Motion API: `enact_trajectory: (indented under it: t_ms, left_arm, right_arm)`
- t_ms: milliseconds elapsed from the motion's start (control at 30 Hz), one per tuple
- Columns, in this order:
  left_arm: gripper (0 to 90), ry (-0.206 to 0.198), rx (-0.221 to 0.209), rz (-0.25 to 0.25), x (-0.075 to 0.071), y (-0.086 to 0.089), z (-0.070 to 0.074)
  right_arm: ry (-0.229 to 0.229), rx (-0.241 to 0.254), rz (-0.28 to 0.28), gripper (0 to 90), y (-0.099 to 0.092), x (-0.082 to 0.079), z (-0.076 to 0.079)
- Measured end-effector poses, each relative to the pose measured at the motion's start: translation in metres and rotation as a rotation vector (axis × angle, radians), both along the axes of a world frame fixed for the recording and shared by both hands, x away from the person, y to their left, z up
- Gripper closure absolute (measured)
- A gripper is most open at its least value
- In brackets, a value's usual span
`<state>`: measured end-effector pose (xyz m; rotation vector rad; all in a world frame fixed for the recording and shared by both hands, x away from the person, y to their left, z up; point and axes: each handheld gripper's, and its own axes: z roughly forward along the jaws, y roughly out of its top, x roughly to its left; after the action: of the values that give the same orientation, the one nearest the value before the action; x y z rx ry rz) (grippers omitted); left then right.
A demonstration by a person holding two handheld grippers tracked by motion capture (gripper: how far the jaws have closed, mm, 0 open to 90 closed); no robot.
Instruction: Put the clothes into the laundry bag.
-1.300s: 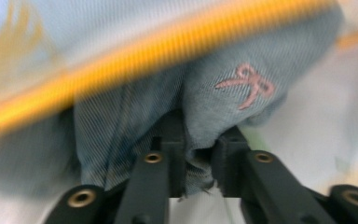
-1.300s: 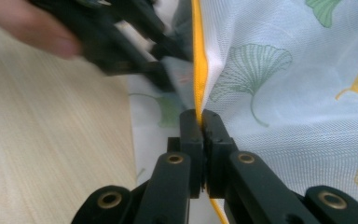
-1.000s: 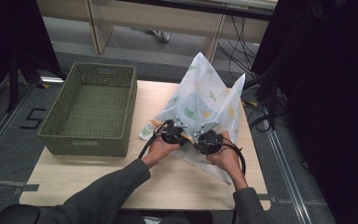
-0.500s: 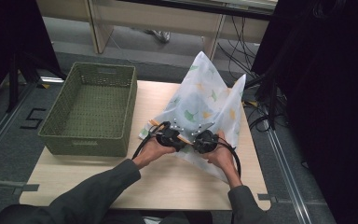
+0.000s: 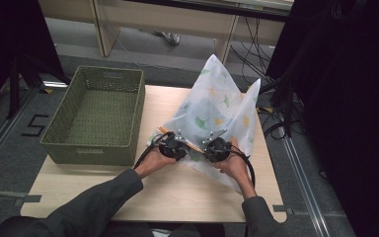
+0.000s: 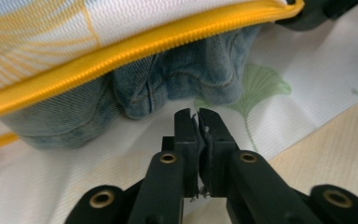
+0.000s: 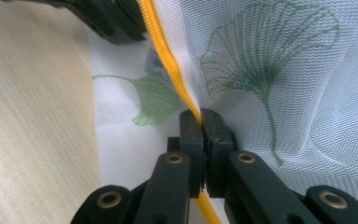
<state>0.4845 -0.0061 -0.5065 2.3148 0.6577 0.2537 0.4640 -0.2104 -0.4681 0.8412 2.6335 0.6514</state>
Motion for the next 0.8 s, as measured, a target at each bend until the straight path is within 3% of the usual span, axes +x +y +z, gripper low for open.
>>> enact_trajectory:
  t_ms: [33,67,100,133,167,200,300,367,433,467,500,533,567,600,667,733,800]
  left_arm:
    - [86.1,0.012,0.009,-0.009,0.000,0.002,0.001]
    - [87.4,0.027,-0.030,0.015,-0.002,0.000,-0.001]
    - [87.4,0.022,-0.024,0.008,-0.004,0.001,-0.001]
    - [88.5,0.009,0.022,-0.033,-0.009,0.005,0.001]
    - [88.8,0.008,0.028,-0.041,-0.013,0.006,0.002]
    - [89.0,0.008,0.028,-0.041,-0.013,0.006,0.002]
    - [88.9,0.006,0.035,-0.050,-0.023,0.009,0.002]
    - [88.9,0.031,0.019,-0.048,-0.029,0.011,0.002]
    - [88.5,0.035,0.031,-0.088,-0.037,0.011,0.002]
    - [87.5,0.037,0.041,-0.076,-0.046,0.010,0.003]
    - [86.7,0.037,0.041,-0.076,-0.046,0.010,0.003]
    - [86.7,0.047,0.013,-0.054,-0.054,0.007,0.002]
    - [86.1,0.055,0.033,-0.112,-0.068,0.005,0.004]
    - [84.8,0.055,0.033,-0.112,-0.068,0.005,0.004]
    - [83.2,0.015,0.055,-0.162,-0.082,0.001,0.007]
    - [82.1,0.002,0.034,-0.151,-0.082,0.001,0.010]
    - [80.3,-0.033,0.055,-0.147,-0.078,0.006,0.016]
  right_arm:
    - [0.000,0.000,0.000,89.2,0.000,0.000,0.000]
    - [0.010,0.003,-0.008,89.2,0.001,-0.003,0.002]
    - [0.010,0.003,-0.008,89.2,0.001,-0.003,0.002]
    - [0.020,0.004,-0.006,89.2,0.002,-0.007,0.003]
    - [-0.012,-0.015,0.030,89.2,0.002,-0.007,0.004]
    - [0.008,-0.018,0.034,89.2,0.003,-0.009,0.005]
    - [0.006,-0.028,0.052,89.3,0.005,-0.015,0.006]
    - [0.016,-0.035,0.063,89.3,0.007,-0.021,0.006]
    - [0.035,-0.046,0.084,89.3,0.009,-0.026,0.005]
    - [0.041,-0.057,0.094,89.3,0.012,-0.032,0.004]
    - [0.041,-0.057,0.094,89.3,0.012,-0.032,0.004]
    - [0.048,-0.061,0.105,89.3,0.013,-0.035,0.003]
    - [0.054,-0.057,0.122,89.3,0.014,-0.042,0.003]
    - [0.054,-0.057,0.122,89.3,0.014,-0.042,0.003]
    - [0.061,-0.056,0.137,89.3,0.014,-0.050,0.005]
    - [0.044,-0.052,0.156,89.3,0.012,-0.051,0.007]
    - [0.056,-0.047,0.128,89.3,0.010,-0.054,0.008]
